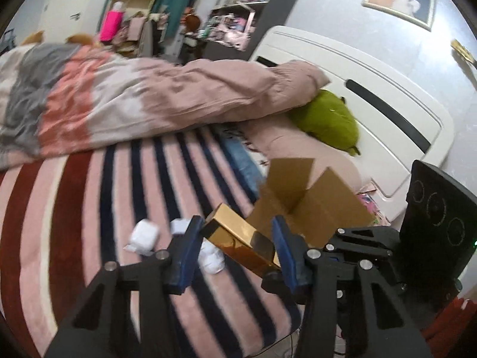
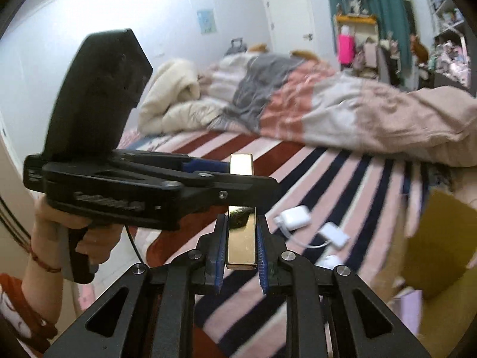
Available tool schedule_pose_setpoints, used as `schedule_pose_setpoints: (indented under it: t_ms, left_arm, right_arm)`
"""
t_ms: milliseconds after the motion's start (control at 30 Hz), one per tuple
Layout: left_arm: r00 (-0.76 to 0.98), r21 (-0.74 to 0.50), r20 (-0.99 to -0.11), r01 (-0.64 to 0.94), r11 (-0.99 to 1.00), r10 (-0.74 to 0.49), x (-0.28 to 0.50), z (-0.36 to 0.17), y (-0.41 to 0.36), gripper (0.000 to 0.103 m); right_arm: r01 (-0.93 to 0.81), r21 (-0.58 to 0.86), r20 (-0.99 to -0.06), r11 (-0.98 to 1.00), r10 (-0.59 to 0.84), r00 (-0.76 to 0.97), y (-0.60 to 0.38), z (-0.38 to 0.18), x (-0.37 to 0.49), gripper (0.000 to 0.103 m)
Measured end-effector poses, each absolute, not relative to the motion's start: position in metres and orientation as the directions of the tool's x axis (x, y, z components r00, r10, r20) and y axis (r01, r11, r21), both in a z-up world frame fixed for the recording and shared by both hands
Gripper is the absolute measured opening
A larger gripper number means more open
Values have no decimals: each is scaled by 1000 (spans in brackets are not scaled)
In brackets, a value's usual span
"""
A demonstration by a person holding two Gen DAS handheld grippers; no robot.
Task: Organize rigid objects
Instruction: 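Carry the gold bar into the cardboard box and release it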
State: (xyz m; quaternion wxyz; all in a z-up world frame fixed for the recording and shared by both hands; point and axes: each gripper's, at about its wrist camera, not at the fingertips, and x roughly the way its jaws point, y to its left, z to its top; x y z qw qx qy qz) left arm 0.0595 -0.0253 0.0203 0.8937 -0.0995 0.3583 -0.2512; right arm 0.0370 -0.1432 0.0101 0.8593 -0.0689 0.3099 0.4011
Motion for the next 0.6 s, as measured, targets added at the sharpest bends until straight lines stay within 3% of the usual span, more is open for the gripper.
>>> schedule_pose_setpoints:
  t_ms: [267,600]
  left_arm:
    - [562,-263,-636,485,834,-528,90,37,-118,44]
    - [415,-234,-767,530,815,-490,128,7,-185,44]
  right_arm:
    - [-644,139,-568,752,593,570,-220,27,46,13]
    - [-530,144,-703,836,463,540,-266,11,78,13]
